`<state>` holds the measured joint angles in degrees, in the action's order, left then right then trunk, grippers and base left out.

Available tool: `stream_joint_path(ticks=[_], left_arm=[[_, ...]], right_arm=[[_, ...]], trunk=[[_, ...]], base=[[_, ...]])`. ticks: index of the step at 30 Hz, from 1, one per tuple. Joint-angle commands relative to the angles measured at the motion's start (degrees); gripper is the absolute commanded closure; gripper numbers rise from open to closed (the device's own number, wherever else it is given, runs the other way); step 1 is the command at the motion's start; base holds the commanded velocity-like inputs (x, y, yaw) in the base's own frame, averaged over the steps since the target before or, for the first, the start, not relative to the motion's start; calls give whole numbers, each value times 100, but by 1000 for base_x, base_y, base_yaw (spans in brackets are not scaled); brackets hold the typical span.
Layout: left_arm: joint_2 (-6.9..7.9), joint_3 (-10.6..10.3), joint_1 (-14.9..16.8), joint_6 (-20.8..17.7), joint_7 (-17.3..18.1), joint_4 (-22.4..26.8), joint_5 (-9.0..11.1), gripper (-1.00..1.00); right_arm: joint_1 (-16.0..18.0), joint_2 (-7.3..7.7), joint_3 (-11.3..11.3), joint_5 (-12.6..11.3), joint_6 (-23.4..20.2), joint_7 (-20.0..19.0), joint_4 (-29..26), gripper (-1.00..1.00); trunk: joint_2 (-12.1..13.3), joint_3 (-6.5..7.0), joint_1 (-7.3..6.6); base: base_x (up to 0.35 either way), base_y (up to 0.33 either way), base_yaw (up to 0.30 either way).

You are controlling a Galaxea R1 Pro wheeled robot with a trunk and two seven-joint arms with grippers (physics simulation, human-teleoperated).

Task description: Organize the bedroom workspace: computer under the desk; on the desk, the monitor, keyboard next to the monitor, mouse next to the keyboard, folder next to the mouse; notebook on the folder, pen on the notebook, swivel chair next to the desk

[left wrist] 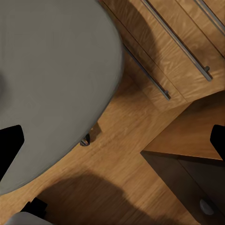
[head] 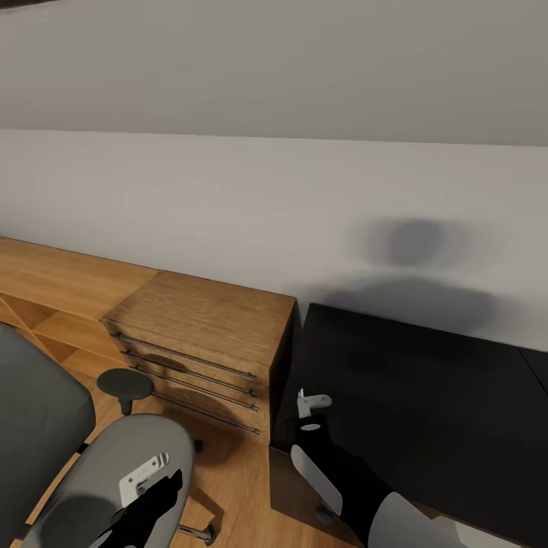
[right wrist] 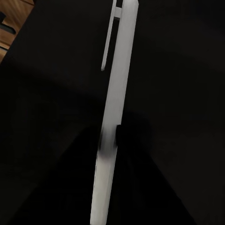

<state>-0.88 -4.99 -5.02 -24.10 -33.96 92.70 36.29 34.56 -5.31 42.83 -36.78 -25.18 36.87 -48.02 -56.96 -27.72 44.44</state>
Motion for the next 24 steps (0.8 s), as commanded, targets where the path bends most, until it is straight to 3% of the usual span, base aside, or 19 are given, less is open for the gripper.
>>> stream_joint_path(ticks=[1,10,17,24], left_arm=[[0,-2,1,-12,-41,11,44,-100],[0,-9,1,-7,-34,11,41,-100],[0,-17,1,-10,-32,11,38,-100],[-7,-27,1,-7,-32,11,11,-100]], right_arm=[[6,3,20,-57,-13,39,-6,100],[5,3,22,-53,-13,39,-6,100],[3,13,17,-49,-3,50,-31,100],[-13,242,-15,-51,-3,86,-814,100]], trunk=[[-4,-5,1],[-4,-5,1],[277,120,-153],[557,246,-306]], base=[[0,0,0],[0,0,0],[0,0,0],[-6,-3,0]])
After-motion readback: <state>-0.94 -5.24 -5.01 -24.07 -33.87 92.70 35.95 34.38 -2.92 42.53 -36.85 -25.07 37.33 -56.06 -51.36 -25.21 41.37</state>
